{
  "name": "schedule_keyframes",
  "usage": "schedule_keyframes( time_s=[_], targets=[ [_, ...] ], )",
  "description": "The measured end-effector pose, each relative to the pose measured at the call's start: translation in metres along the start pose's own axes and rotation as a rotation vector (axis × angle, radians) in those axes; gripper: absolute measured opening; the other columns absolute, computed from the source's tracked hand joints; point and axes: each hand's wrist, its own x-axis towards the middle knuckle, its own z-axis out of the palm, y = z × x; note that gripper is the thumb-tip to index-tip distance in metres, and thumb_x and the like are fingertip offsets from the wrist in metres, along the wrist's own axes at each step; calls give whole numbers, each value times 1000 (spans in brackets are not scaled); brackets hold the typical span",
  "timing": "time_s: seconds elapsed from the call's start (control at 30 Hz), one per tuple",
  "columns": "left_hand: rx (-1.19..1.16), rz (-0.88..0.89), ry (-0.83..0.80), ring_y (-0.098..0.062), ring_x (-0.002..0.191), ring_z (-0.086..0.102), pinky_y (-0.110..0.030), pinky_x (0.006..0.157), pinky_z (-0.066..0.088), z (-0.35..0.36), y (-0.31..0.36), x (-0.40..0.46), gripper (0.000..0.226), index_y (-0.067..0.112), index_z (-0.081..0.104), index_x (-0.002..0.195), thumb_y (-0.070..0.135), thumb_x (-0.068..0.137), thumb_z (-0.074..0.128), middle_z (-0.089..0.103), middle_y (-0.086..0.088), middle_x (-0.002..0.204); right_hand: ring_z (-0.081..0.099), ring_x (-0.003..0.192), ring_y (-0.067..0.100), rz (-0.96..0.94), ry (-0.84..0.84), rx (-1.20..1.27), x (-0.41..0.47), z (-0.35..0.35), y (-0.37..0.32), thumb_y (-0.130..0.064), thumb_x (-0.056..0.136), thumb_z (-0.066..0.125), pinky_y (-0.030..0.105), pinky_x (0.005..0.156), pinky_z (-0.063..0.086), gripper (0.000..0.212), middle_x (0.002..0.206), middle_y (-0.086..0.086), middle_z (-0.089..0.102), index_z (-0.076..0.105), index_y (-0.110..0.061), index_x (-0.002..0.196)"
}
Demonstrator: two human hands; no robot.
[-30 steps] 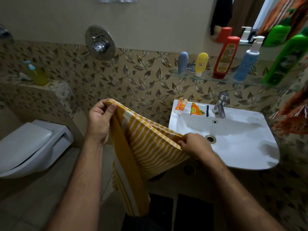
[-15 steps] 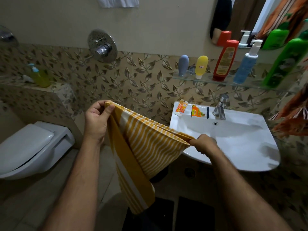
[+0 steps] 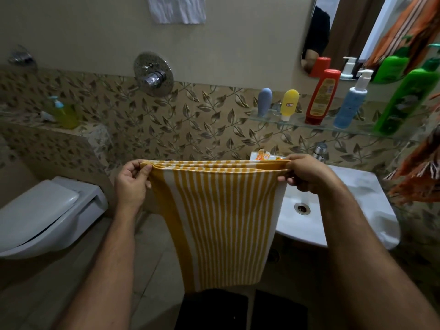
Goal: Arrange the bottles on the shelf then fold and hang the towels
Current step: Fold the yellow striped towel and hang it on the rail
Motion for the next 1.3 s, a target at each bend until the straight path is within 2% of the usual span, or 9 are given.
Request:
schedule_keyframes(
  time_s=[0.17, 0.33, 0.47, 0.6, 0.8, 0.93, 1.03, 1.13, 1.3],
  targets=[
    [-47, 7, 57, -6, 61, 68, -17, 42, 49, 6, 14, 8, 9, 28, 58, 95, 20, 98, 57, 68, -1, 89, 37, 35, 7, -87, -85, 131, 0, -4, -10, -4, 98, 32, 18, 37, 19, 33, 49, 0, 47, 60, -3, 114],
    [-31, 44, 93, -28, 95, 68, -40, 78, 58, 13, 29, 21, 7, 28, 60, 96, 21, 97, 58, 68, -6, 102, 71, 59, 15, -72, -101, 265, 5, -2, -17, -10, 98, 36, 21, 45, 40, 27, 76, 8, 75, 62, -8, 106],
    [-5, 67, 166, -4, 76, 67, -21, 62, 55, 13, 35, 31, 7, 25, 60, 103, 26, 97, 57, 68, 5, 92, 75, 92, 22, -229, -211, 357, 6, -9, -15, -14, 96, 55, 29, 63, 56, 12, 99, 11, 77, 62, -9, 104],
    [82, 66, 227, 0, 65, 58, -17, 57, 46, 9, 40, 39, 15, 22, 61, 107, 32, 97, 56, 64, 9, 80, 71, 96, 22, -425, -155, 69, 0, -9, -13, -9, 76, 79, 32, 74, 61, 38, 102, 9, 73, 67, -10, 112],
    [85, 30, 236, -9, 79, 60, -21, 65, 47, 8, 46, 50, 23, 19, 61, 113, 34, 97, 56, 66, 1, 93, 66, 59, 7, -598, 176, -86, -1, 6, -17, -22, 89, 71, 18, 49, 48, 19, 74, 7, 71, 73, -4, 91],
    [42, 19, 206, -7, 86, 62, -20, 69, 49, 0, 49, 56, 18, 21, 62, 111, 30, 96, 59, 67, 6, 94, 66, 91, 16, -603, 106, -89, -1, -7, -22, -35, 91, 66, 33, 77, 54, 22, 95, 2, 73, 76, -16, 97],
    [26, 27, 201, -5, 83, 62, -21, 69, 50, 1, 53, 58, 12, 25, 61, 106, 30, 95, 60, 66, 7, 92, 66, 96, 10, -641, 34, -61, -2, -16, -27, -35, 94, 61, 24, 75, 49, 24, 106, -5, 71, 76, -17, 103],
    [14, 59, 196, -9, 81, 62, -25, 67, 50, 4, 59, 61, 7, 27, 62, 98, 33, 95, 60, 66, 6, 89, 72, 85, 6, -663, 20, 80, -4, -19, -34, -30, 97, 58, 19, 66, 52, 21, 91, -5, 77, 74, -18, 98],
    [-24, 144, 118, 2, 72, 59, -16, 60, 47, 11, 77, 60, 9, 35, 58, 89, 39, 96, 55, 62, 9, 85, 72, 81, 12, -690, 151, 274, 1, -17, -49, -33, 97, 57, 25, 66, 58, 21, 85, 0, 74, 70, -19, 90]
  ],
)
